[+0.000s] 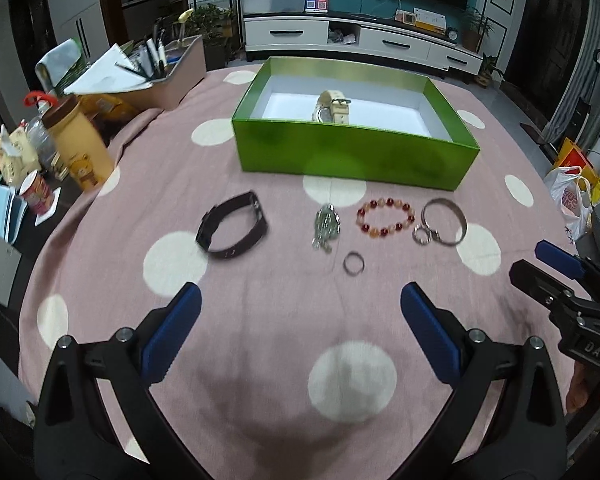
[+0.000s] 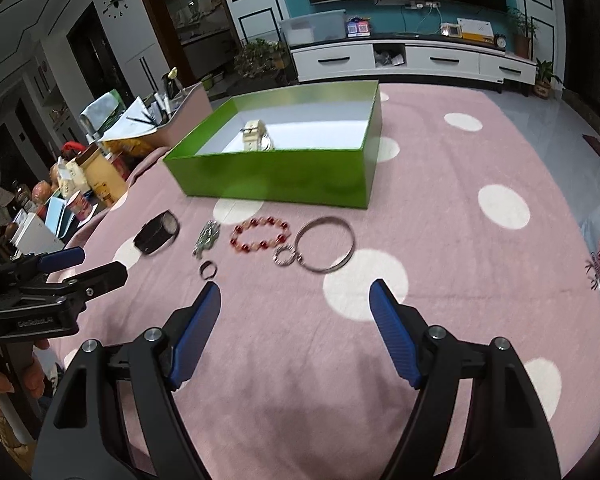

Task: Organize jewelry
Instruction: 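Withdraw both tools from the box back over the remaining jewelry, then grasp black strap watch with left tool while right tool grasps silver bangle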

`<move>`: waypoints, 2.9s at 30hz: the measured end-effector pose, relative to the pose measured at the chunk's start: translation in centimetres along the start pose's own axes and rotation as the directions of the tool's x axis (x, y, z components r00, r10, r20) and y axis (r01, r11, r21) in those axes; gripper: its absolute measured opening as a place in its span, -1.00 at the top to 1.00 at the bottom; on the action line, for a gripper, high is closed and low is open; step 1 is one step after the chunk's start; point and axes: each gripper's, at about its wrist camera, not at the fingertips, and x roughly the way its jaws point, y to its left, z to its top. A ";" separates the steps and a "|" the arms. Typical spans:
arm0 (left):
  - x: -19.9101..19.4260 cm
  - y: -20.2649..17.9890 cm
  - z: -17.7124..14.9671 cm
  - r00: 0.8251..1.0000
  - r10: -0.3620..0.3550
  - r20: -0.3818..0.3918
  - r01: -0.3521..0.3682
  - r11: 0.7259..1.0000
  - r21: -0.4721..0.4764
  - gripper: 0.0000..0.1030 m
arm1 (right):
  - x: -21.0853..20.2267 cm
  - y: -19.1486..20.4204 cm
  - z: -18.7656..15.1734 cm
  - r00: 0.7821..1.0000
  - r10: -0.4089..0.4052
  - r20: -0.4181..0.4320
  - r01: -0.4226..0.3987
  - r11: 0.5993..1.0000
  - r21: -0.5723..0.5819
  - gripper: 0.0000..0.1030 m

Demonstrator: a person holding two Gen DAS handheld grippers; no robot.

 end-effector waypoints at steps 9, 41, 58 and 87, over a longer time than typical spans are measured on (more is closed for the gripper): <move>-0.7 1.4 -2.1 1.000 0.020 -0.016 -0.020 0.999 -0.037 -0.96 | -0.1 1.3 -0.8 0.999 0.025 -0.020 -0.025 1.000 -0.019 -0.49; 0.5 9.7 -3.3 1.000 -0.002 0.021 0.008 0.966 -0.257 -0.96 | 1.7 1.8 -2.1 0.998 0.014 -0.069 -0.016 0.999 -0.027 -0.49; 5.6 9.5 2.0 1.000 -0.018 0.003 0.019 0.974 -0.226 -0.39 | 4.3 -0.5 0.0 0.997 -0.033 -0.067 0.034 0.999 0.009 -0.49; 11.4 8.8 3.5 0.996 0.024 -0.088 -0.039 0.985 -0.171 0.59 | 10.5 -2.6 2.9 0.973 -0.215 -0.079 0.208 0.974 -0.084 0.51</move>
